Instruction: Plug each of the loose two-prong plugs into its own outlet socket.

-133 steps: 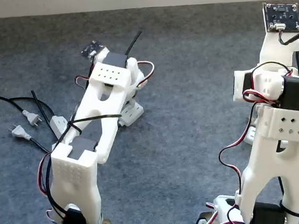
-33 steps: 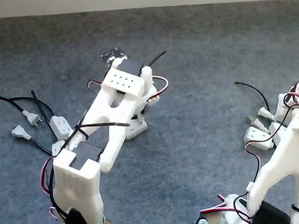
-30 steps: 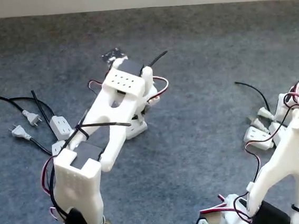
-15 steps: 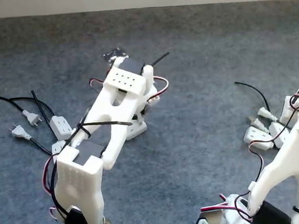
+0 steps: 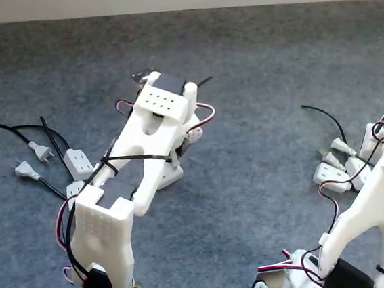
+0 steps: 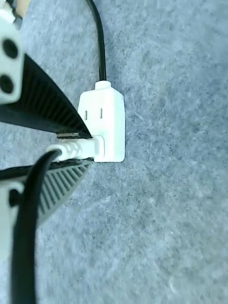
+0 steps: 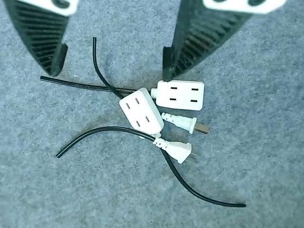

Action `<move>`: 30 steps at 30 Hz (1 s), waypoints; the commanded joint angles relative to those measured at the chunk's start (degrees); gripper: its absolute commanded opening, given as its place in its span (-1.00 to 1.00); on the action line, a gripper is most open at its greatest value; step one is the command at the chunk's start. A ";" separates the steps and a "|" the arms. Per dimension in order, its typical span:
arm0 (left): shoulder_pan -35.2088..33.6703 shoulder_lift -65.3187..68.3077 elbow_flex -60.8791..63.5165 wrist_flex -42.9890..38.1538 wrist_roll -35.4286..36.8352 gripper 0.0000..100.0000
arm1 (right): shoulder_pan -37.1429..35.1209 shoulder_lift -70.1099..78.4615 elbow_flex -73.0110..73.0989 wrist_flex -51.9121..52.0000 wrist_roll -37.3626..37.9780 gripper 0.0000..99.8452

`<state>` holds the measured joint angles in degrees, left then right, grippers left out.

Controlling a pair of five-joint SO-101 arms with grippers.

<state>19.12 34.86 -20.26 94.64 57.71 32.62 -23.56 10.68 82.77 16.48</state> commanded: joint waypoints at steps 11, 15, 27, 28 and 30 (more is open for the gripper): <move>-4.35 1.01 1.36 -10.73 -5.71 -0.99 | 1.54 -1.80 -0.92 -0.84 0.53 -0.36; -6.99 1.01 1.27 -11.34 -6.15 -0.99 | 1.54 -1.80 -1.01 -0.84 0.53 -0.36; -4.18 0.22 0.13 -6.24 -35.52 -0.83 | 1.63 -1.80 -1.01 -0.66 0.62 -0.36; -4.26 -0.57 -0.48 -5.01 -38.07 -0.77 | 1.63 -1.80 -1.01 -0.66 0.62 -0.36; -3.82 -2.86 -1.89 -2.64 -43.43 -0.65 | 1.63 -1.80 -1.01 -0.66 0.62 -0.36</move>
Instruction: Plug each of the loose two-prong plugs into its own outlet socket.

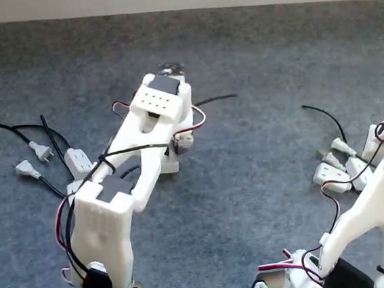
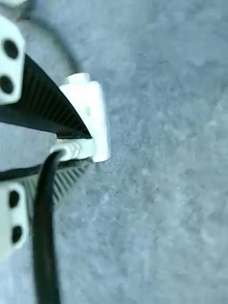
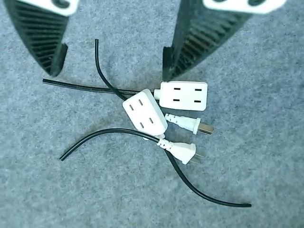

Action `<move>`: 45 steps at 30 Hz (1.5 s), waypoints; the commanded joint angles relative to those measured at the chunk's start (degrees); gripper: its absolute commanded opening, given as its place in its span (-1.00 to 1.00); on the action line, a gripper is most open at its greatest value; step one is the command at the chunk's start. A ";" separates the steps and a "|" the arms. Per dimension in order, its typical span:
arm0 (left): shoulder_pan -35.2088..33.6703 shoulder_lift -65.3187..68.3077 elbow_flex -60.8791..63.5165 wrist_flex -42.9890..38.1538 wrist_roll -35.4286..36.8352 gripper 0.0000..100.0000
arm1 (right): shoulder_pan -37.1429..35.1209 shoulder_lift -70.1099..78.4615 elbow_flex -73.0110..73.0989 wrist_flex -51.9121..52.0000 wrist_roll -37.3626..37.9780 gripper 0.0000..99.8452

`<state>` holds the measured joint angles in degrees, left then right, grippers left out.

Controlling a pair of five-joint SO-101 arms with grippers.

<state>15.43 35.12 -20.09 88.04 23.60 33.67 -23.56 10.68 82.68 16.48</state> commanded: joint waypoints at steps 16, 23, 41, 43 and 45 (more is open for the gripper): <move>-0.48 -9.10 -0.84 1.85 -56.79 -0.39 | 0.48 -1.80 -0.66 -0.57 0.62 -0.36; -3.74 0.22 -1.36 1.85 -77.10 -0.39 | 0.57 -1.80 -0.92 -0.48 0.62 -0.36; -6.02 13.14 -24.92 0.26 -79.12 -0.94 | 0.48 -1.89 -1.01 -0.48 0.53 -0.36; -6.20 13.14 -31.52 0.09 -75.25 -0.94 | 0.48 -1.89 -1.01 -0.48 0.53 -0.36; -6.20 13.49 -39.69 -1.23 -71.65 -0.94 | 0.48 -1.89 -1.01 -0.48 0.53 -0.36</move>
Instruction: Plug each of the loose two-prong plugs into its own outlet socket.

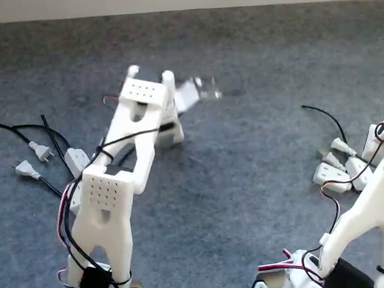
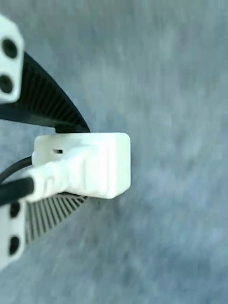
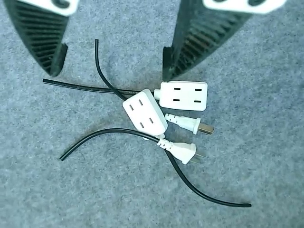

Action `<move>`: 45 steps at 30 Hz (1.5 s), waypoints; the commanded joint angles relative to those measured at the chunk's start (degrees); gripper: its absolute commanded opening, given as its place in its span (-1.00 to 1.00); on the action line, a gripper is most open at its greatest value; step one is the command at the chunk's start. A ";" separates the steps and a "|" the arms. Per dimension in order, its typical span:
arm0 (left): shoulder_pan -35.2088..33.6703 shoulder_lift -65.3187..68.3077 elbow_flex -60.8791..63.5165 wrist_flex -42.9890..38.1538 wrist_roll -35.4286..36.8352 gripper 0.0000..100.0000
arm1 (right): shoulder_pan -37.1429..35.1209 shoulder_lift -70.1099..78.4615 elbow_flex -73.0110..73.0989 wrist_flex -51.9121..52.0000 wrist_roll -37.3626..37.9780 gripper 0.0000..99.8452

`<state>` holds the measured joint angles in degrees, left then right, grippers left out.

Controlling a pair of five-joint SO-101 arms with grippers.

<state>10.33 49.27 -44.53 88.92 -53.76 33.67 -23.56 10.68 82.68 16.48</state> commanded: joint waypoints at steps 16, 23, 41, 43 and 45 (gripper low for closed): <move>-5.14 6.02 -23.96 -43.43 11.25 -0.99 | 0.48 -1.89 -0.57 -0.40 0.62 -0.36; -7.87 20.53 -23.87 -58.81 4.13 -0.98 | 0.48 -1.89 -0.75 1.27 4.13 -0.36; -10.86 24.40 -43.21 -48.79 7.47 -0.54 | 0.57 -1.89 -1.10 2.77 4.92 -0.36; -11.74 24.40 -50.68 -42.90 7.47 -0.54 | 0.57 -1.89 -1.10 2.77 4.92 -0.36; -13.05 22.29 -51.12 -39.21 7.47 -0.54 | 0.57 -1.89 -1.10 2.77 4.92 -0.36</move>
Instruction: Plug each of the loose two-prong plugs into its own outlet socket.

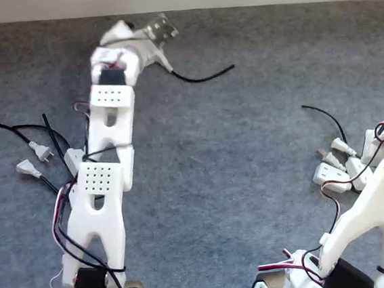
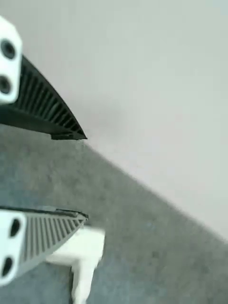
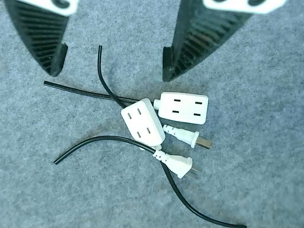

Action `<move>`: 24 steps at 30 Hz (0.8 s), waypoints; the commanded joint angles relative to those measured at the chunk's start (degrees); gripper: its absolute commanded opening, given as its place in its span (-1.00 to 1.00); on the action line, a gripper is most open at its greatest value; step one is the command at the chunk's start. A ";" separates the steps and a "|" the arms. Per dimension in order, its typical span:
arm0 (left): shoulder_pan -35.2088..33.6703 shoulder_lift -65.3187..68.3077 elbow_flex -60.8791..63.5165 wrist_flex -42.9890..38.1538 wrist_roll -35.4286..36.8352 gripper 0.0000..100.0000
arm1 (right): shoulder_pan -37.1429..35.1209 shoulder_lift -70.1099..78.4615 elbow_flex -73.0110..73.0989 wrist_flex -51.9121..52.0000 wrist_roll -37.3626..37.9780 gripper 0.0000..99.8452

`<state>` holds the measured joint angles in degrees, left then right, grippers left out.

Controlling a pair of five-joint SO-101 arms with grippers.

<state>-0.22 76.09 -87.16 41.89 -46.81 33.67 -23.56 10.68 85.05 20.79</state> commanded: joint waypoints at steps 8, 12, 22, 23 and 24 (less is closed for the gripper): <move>-12.53 -18.51 -7.87 23.21 0.62 -0.54 | 0.22 -1.89 -1.10 0.48 0.62 -0.36; -17.89 -22.20 -7.87 33.85 0.62 -0.54 | 0.04 -1.98 -1.10 0.48 1.85 -0.36; -26.07 -27.03 -7.87 57.14 0.62 -0.54 | 3.03 -1.19 -0.75 -0.13 30.51 -0.36; -26.42 -26.95 -7.87 58.20 0.62 -0.54 | 3.38 -1.19 -0.66 -0.13 32.79 -0.36; -26.59 -26.86 -7.78 58.73 0.70 -0.54 | 3.74 -1.10 -0.40 -0.04 34.37 -0.36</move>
<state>-25.54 52.62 -92.88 96.40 -46.64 36.04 -23.56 10.68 85.05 48.66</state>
